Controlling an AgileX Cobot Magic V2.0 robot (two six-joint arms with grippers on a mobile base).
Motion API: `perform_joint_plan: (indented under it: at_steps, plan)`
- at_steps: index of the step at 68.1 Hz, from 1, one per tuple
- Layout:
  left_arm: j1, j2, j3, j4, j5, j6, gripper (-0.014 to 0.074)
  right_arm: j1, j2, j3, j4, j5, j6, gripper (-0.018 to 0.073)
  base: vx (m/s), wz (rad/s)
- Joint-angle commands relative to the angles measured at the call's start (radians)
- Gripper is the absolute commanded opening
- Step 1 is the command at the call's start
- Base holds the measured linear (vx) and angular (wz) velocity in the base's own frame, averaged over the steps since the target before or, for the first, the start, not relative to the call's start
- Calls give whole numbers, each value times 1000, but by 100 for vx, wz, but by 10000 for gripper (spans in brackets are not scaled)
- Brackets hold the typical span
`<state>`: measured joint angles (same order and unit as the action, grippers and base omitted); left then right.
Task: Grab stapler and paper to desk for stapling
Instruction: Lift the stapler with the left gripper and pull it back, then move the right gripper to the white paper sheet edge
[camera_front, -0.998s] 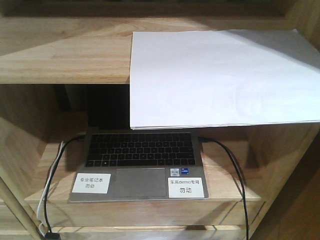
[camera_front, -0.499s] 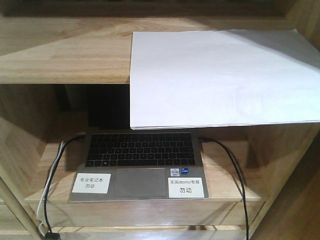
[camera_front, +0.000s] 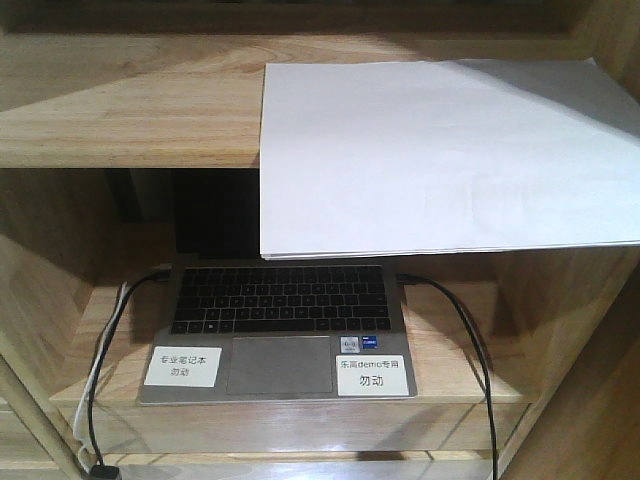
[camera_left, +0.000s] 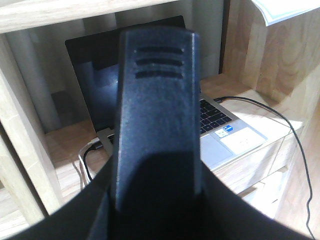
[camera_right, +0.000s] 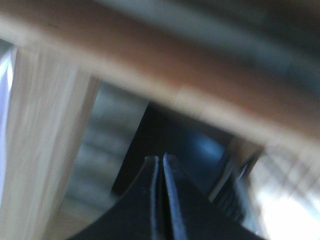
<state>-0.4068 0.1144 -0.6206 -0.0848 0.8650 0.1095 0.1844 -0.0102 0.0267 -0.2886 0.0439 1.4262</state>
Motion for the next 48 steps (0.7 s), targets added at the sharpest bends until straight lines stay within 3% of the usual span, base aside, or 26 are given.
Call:
perform_joint_plan:
  at_steps: [1, 10, 23, 33, 48]
  plan:
    - [-4, 13, -28, -13, -116, -5, -6, 75, -2, 5, -39, -69, 12, 131, 0, 0]
    - [-4, 13, -28, -13, -116, -5, -6, 140, 46, 4, -34, -142, 16, 293, 0, 0]
    - [-4, 13, -28, -13, -116, -5, -6, 144, 184, 2, -31, -376, 16, 489, 0, 0]
    - [-4, 13, -28, -13, -116, -5, -6, 144, 337, -1, -31, -609, 25, 515, 0, 0]
    - [-4, 13, -28, -13, -116, -5, -6, 144, 597, -95, -47, -840, 34, 515, 0, 0]
